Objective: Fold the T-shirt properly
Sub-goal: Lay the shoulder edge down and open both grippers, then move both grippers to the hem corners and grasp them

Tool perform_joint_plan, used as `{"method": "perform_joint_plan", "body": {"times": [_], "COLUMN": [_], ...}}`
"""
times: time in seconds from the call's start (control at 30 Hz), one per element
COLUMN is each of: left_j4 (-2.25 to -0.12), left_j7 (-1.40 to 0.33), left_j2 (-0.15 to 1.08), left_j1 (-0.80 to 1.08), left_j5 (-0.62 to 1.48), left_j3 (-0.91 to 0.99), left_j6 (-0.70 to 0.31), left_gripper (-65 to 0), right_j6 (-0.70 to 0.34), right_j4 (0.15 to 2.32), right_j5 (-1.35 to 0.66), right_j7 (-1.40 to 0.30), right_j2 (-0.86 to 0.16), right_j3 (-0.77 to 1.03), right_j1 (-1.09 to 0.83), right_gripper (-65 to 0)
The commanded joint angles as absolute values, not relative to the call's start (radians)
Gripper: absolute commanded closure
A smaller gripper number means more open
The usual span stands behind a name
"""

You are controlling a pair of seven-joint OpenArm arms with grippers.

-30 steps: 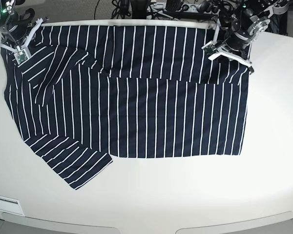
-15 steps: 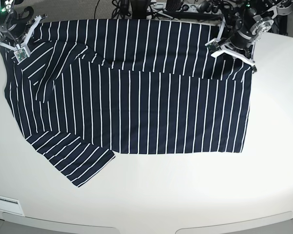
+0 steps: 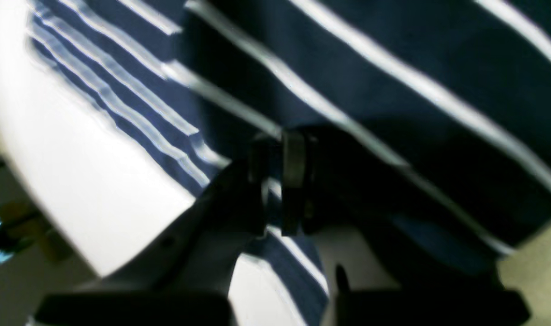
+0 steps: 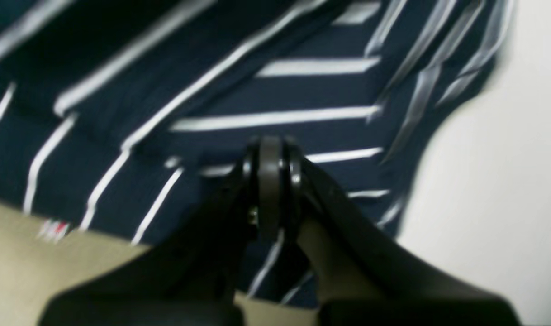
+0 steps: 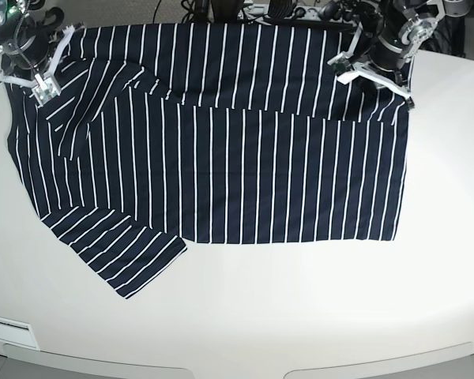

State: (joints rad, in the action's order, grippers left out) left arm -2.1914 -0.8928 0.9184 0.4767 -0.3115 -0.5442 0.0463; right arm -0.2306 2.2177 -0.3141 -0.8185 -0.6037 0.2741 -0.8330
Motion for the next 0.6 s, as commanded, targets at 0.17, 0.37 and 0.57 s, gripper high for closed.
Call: {"method": "perform_joint_plan", "body": {"times": [0.17,0.37,0.57], "left_j4": [-2.257,-2.192,-1.882], "left_j7": [-0.860,-0.798,-0.725], "left_j2": [0.934,0.896,0.789], "left_j1": [0.410,0.251,0.027], "left_j5": [-0.499,-0.154,0.480], "left_j3": [-0.503,-0.098,0.276], "left_j6": [0.344,0.354,0.008], "left_gripper": [-5.8,-5.6,-7.8], "right_j6": [-0.163,-0.164,-0.164], "right_j4": [2.264,2.264,2.264], "right_j5": [-0.254,-0.254,-0.261], "right_j7": [-0.740,-0.756,-0.752], "right_j2": [-0.617,-0.615,-0.615], "right_j3": [0.282,0.282,0.282], "right_j1": [-0.836,-0.837,-0.836], "right_gripper": [-4.9,-4.9,-4.9]}}
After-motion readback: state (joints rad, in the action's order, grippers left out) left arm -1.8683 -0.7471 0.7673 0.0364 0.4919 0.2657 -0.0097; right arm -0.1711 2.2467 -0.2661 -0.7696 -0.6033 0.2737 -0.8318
